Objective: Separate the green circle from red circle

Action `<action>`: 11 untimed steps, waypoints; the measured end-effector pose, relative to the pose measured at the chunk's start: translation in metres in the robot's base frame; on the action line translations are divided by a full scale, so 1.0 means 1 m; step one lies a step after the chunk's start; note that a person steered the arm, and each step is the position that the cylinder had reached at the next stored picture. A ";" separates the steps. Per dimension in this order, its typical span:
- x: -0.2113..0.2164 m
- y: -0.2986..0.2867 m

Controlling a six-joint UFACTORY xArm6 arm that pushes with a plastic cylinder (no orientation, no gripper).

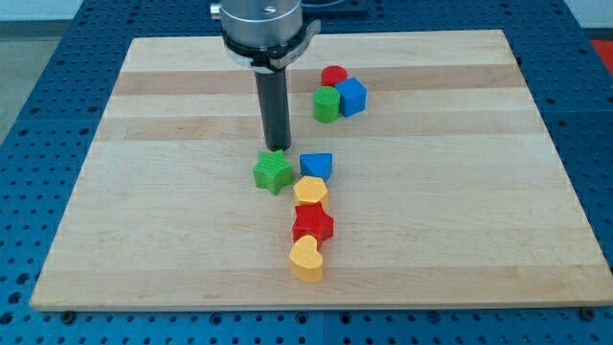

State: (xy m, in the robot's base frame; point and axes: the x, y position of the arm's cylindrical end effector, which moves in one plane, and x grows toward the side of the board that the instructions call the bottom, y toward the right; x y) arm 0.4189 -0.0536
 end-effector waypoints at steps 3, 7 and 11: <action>-0.002 0.003; -0.049 0.069; -0.096 0.078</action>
